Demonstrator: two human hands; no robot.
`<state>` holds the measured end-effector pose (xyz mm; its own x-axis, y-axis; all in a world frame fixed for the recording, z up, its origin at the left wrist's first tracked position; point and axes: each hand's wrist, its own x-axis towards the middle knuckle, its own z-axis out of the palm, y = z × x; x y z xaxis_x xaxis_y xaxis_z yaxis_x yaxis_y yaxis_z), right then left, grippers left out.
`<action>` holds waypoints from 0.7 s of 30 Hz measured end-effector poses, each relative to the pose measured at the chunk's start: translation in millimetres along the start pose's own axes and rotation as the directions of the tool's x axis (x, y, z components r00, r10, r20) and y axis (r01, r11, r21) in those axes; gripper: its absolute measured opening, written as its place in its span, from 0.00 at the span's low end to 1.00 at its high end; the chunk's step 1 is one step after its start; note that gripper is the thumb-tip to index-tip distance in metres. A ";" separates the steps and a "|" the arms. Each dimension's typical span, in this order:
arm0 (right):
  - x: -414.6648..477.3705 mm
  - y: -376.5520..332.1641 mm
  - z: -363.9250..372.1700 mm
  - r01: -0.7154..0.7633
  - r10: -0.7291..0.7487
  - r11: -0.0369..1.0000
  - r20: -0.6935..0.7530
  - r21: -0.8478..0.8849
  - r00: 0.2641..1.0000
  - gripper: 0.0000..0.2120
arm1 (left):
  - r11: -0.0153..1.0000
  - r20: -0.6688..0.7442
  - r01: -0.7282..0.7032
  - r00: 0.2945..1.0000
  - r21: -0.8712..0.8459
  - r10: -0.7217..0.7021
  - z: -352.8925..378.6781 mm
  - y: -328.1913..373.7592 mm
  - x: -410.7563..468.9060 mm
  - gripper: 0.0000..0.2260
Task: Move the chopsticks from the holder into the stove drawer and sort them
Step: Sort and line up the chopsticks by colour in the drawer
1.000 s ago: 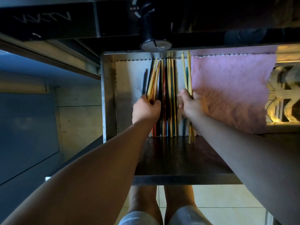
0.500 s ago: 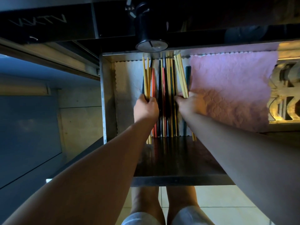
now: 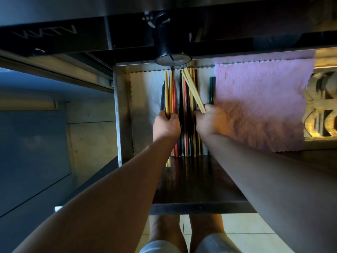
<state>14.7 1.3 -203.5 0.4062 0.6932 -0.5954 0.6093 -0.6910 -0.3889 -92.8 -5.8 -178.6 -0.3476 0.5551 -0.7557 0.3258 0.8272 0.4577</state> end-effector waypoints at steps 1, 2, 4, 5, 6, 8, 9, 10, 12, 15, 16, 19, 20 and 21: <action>0.1 -1.5 0.3 0.002 -0.002 1.000 -0.003 -0.017 1.000 0.11 | 1.000 0.003 -0.003 1.000 0.002 0.003 -0.9 0.6 -0.9 0.05; 0.2 -2.8 -0.1 0.004 -0.004 0.999 -0.002 -0.038 1.000 0.10 | 1.000 0.008 -0.004 1.000 0.001 0.004 -1.8 1.1 -1.5 0.06; -1.6 -5.2 0.0 0.014 -0.015 0.997 -0.011 -0.072 1.000 0.10 | 1.000 0.008 0.002 1.000 0.002 -0.003 -3.9 1.6 -2.5 0.09; -2.7 -5.7 0.9 0.017 -0.018 0.997 -0.013 -0.078 1.000 0.11 | 1.000 0.006 0.005 1.000 0.004 -0.005 -4.8 1.6 -2.6 0.09; -3.5 -6.1 2.5 0.013 -0.014 0.997 -0.010 -0.072 1.000 0.12 | 1.000 0.004 0.004 1.000 0.004 -0.004 -5.2 1.1 -2.4 0.07; -1.7 -6.7 6.4 -0.009 0.009 0.999 -0.007 -0.039 1.000 0.14 | 1.000 0.006 0.008 1.000 0.005 -0.008 -6.2 0.2 -2.4 0.06; 0.7 -7.2 7.8 -0.033 0.033 0.999 -0.007 -0.018 0.999 0.15 | 1.000 0.005 0.010 1.000 0.003 -0.010 -6.2 -0.7 -2.0 0.06; 3.6 -7.8 8.0 -0.057 0.058 0.998 -0.008 0.002 0.998 0.16 | 1.000 0.003 0.011 1.000 0.003 -0.011 -6.3 -1.6 -1.9 0.06; 8.8 -8.8 7.8 -0.072 0.072 0.997 -0.009 0.025 0.997 0.15 | 1.000 -0.004 0.000 1.000 0.005 0.000 -7.1 -1.6 -3.3 0.06; 9.3 -11.0 7.3 -0.057 0.057 0.998 -0.005 0.004 0.998 0.16 | 1.000 -0.011 -0.005 1.000 0.005 0.005 -6.2 -0.1 -5.1 0.10; 8.8 -11.4 8.0 -0.064 0.064 0.998 0.005 0.010 0.998 0.17 | 1.000 -0.013 -0.002 1.000 0.004 0.002 -5.8 0.2 -5.5 0.11; 8.9 -12.1 11.0 -0.125 0.124 0.989 0.020 0.077 0.992 0.20 | 1.000 -0.008 -0.010 1.000 -0.002 0.010 -4.6 0.0 -5.8 0.12; 9.2 -11.9 12.2 -0.137 0.136 0.987 0.021 0.079 0.990 0.20 | 1.000 -0.005 -0.010 1.000 -0.002 0.010 -4.7 0.3 -6.3 0.12; 8.8 -12.0 13.3 -0.145 0.143 0.987 0.028 0.069 0.989 0.21 | 1.000 -0.002 -0.011 1.000 -0.001 0.011 -5.1 0.4 -6.6 0.12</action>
<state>1.9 13.0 -213.5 0.4697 0.5813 -0.6645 0.4954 -0.7965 -0.3466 -94.9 -8.7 -171.1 -0.3460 0.5646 -0.7494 0.3287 0.8210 0.4668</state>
